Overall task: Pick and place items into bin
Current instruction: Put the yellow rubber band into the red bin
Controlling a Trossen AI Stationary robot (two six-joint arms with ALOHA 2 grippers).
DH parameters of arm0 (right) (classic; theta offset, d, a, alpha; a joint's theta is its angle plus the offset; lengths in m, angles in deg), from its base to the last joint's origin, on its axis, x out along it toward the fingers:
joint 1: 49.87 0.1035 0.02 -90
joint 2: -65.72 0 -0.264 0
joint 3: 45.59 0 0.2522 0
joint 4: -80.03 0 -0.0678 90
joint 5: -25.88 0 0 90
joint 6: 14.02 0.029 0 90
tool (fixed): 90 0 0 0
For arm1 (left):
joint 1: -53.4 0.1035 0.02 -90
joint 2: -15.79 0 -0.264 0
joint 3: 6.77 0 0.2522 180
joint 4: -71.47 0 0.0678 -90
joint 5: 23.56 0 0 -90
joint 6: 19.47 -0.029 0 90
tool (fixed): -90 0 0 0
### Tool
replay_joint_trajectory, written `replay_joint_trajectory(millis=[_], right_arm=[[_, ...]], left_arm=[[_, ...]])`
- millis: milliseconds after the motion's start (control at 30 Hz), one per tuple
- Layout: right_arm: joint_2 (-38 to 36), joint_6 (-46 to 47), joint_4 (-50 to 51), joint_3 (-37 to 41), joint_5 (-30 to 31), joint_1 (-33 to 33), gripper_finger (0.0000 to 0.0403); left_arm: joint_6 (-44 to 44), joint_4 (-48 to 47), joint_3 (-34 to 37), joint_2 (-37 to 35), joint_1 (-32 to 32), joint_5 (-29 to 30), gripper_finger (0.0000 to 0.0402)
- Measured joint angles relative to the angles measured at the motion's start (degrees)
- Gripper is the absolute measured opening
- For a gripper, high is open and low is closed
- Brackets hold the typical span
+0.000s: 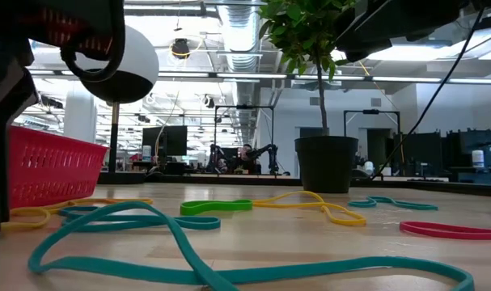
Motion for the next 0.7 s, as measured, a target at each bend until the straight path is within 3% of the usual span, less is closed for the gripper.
replay_joint_trajectory(millis=[200,467,567,700], right_arm=[[0.00,0.00,0.00,-0.02,0.02,0.00,0.0118],[0.00,0.00,-0.01,-0.02,0.01,0.00,0.0118],[0.00,0.04,-0.02,-0.02,0.02,0.00,0.0118],[0.00,0.61,-0.02,-0.02,0.00,0.00,0.0118]], left_arm=[[-4.68,-0.16,-0.99,0.42,-0.04,3.99,0.0011],[-4.29,-8.82,-15.51,0.50,-0.05,13.62,0.0002],[-3.15,-17.43,-23.62,0.45,-0.92,18.87,0.0001],[6.86,-34.51,-31.63,0.22,-2.08,24.03,0.0000]])
